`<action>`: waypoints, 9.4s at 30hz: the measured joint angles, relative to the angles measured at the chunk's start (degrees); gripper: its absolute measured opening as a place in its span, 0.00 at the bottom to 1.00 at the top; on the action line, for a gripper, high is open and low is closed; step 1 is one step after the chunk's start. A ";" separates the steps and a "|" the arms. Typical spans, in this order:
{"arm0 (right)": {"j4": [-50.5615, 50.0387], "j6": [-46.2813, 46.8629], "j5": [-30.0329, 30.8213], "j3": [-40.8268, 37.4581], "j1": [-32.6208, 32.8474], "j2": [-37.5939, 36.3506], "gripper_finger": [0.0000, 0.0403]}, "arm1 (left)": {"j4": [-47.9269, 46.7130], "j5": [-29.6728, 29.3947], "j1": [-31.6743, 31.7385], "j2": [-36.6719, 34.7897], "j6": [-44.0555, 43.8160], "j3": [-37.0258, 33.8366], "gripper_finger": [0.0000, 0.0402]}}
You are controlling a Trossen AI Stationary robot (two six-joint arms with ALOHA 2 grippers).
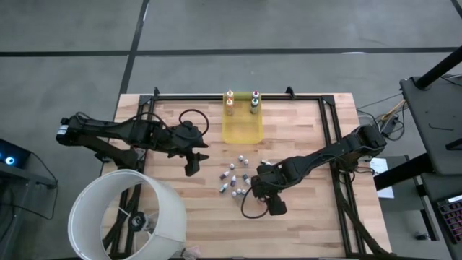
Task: Pick & Place food coloring
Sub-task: Put the large orange food coloring bottle into the yellow container, then put the top small red food coloring bottle into the yellow bin
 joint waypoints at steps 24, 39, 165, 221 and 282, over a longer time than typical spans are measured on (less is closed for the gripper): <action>-13.51 -0.13 0.41 9.64 -5.19 -0.32 0.27 | 0.05 -5.67 0.00 0.00 0.02 0.00 0.43; -22.33 -4.43 0.71 24.30 -26.49 -0.59 0.27 | 0.04 -6.46 0.00 0.00 0.02 0.02 0.43; -8.00 7.48 7.67 20.46 -51.04 11.32 0.52 | 0.04 -10.03 -0.04 0.00 -1.47 0.02 0.43; -17.07 1.96 -3.10 7.90 -21.70 -2.88 0.52 | -4.89 -9.98 -0.02 0.00 -1.84 0.02 0.43; 9.44 1.53 -3.10 -0.94 -26.45 4.78 0.52 | -5.07 -10.21 -0.02 -0.02 -2.07 0.02 0.43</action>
